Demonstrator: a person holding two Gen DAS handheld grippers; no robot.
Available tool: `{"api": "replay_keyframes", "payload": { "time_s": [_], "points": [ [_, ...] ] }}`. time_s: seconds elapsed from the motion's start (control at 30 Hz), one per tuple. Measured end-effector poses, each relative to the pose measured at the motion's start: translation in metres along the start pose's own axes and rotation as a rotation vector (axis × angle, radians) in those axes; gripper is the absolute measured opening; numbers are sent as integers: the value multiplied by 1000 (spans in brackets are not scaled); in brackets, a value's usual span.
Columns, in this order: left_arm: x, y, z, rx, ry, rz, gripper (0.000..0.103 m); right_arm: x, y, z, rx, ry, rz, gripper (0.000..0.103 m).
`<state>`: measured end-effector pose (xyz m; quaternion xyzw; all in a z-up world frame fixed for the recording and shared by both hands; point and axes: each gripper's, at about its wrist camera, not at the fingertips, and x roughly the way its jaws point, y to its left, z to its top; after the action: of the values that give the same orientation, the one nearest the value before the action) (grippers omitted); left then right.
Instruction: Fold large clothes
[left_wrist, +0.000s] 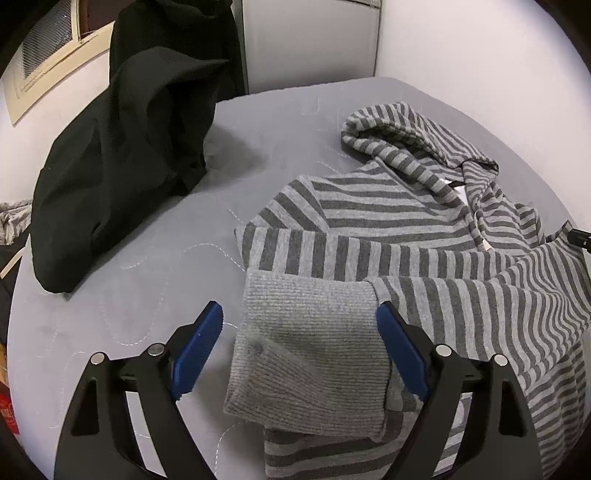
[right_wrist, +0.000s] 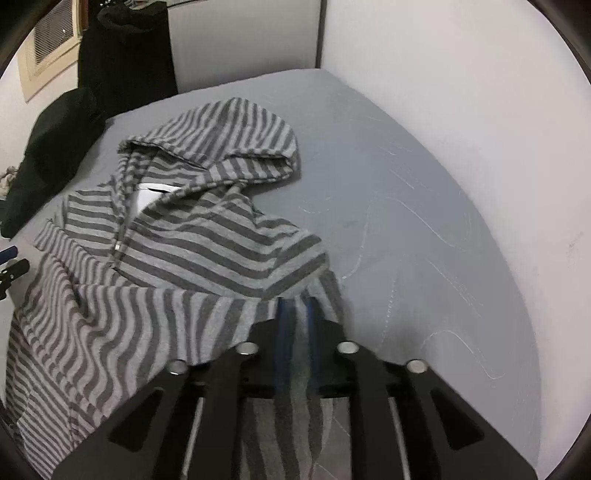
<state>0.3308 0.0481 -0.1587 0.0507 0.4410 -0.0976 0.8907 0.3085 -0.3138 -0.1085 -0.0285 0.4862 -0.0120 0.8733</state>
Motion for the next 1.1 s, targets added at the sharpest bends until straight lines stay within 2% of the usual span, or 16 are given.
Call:
{"api": "replay_keyframes", "payload": {
  "time_s": [0.07, 0.2, 0.23, 0.3, 0.37, 0.43, 0.47, 0.5, 0.57, 0.6, 0.77, 0.83, 0.9, 0.93, 1.0, 1.1],
  "points": [
    [-2, 1, 0, 2, -6, 0, 88, 4, 3, 2, -16, 14, -6, 24],
    [0, -1, 0, 16, 5, 3, 89, 15, 7, 0, -31, 52, -20, 25],
    [-1, -1, 0, 17, 4, 4, 89, 15, 9, -1, -38, 54, -28, 28],
    [-3, -1, -1, 20, 2, 7, 89, 10, 13, -1, -52, 37, -25, 52],
    [-4, -1, -2, 19, 3, 5, 89, 4, 19, -3, -85, 32, -41, 58],
    [-4, -1, -3, 19, 5, 4, 89, 6, 23, -4, -117, 48, -56, 57],
    [-4, -1, -4, 18, 5, 4, 89, 9, 22, -5, -118, 58, -56, 55],
    [-4, -1, -4, 17, 7, 4, 89, 13, 21, -7, -114, 72, -61, 36],
    [-3, 0, -5, 15, 10, 2, 89, 22, 16, -9, -101, 98, -70, 17],
    [-3, 0, -5, 15, 12, 2, 89, 27, 14, -12, -89, 117, -54, 14],
    [-1, 1, -9, 11, 16, 5, 90, 37, 21, -23, -111, 142, -89, 12],
    [-2, 2, -10, 8, 14, 6, 90, 28, 21, -21, -95, 114, -89, 16],
    [-3, 2, -11, 10, 16, 6, 90, 12, 19, -18, -74, 59, -100, 48],
    [-3, 2, -12, 12, 16, 8, 90, 4, 18, -17, -73, 29, -105, 53],
    [-3, 2, -12, 13, 18, 9, 90, -10, 17, -15, -76, -16, -119, 56],
    [-4, 2, -12, 6, 13, 7, 90, -8, 9, -12, -54, -4, -113, 56]
  ]
}}
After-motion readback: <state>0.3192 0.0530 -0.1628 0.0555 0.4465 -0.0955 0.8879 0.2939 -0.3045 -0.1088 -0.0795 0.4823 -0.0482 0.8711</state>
